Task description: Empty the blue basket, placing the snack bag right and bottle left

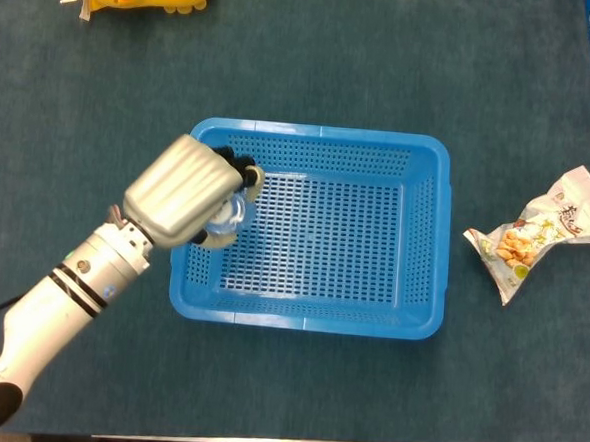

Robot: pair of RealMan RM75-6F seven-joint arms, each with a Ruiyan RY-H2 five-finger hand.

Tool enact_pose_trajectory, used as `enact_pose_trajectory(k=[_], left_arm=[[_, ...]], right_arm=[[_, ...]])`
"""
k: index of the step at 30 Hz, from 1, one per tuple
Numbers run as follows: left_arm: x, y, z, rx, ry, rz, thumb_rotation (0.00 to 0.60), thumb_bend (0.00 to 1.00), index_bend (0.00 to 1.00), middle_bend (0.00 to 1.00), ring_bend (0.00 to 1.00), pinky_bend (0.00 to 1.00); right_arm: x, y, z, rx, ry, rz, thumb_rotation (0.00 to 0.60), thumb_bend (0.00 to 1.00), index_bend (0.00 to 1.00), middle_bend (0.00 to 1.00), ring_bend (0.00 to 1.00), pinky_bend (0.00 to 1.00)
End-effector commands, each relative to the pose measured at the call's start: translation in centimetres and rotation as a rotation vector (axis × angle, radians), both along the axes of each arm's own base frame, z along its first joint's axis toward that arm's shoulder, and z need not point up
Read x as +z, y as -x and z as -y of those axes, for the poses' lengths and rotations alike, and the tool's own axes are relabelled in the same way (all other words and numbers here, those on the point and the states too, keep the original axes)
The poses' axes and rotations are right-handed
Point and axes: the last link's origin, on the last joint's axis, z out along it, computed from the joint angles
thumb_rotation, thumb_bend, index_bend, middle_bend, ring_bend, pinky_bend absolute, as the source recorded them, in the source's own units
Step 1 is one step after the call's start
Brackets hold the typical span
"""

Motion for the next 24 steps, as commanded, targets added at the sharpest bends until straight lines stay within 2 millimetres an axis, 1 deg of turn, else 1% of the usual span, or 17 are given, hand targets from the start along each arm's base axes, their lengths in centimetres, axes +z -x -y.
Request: enact_pose_trajectory(k=[1,9,14,20,24], left_arm=[[1.4,-0.3,-0.3,0.000,-0.055,-0.012,0.600,0.13,0.61,0.60,0.54,0.80],[3.7,0.2,-0.9,0.018,-0.168,-0.056,0.600,0.13,0.61,0.60,0.54,0.80],[4.5,1.0,-1.4,0.047,-0.219,-0.084,0.600,0.13,0.61,0.60,0.54,0.80],[4.6,3.6,-2.3,0.120,-0.263,-0.156,0.600,0.13,0.61,0.60,0.54,0.80],[4.5,5.8,-3.1,0.182,-0.285,-0.199,0.600,0.13,0.61,0.60,0.54,0.80]], right_arm=[[0.0,0.1,-0.1,-0.001,-0.001,0.002,0.600,0.00,0.21,0.32,0.36,0.61],[-0.2,0.1,-0.1,-0.001,-0.004,0.007,0.600,0.00,0.21,0.32,0.36,0.61],[-0.5,0.2,0.0,-0.005,-0.013,0.011,0.600,0.00,0.21,0.32,0.36,0.61],[-0.8,0.3,-0.1,-0.010,-0.020,0.015,0.600,0.00,0.21,0.32,0.36,0.61],[-0.9,0.5,-0.1,-0.017,-0.024,0.016,0.600,0.00,0.21,0.32,0.36,0.61]])
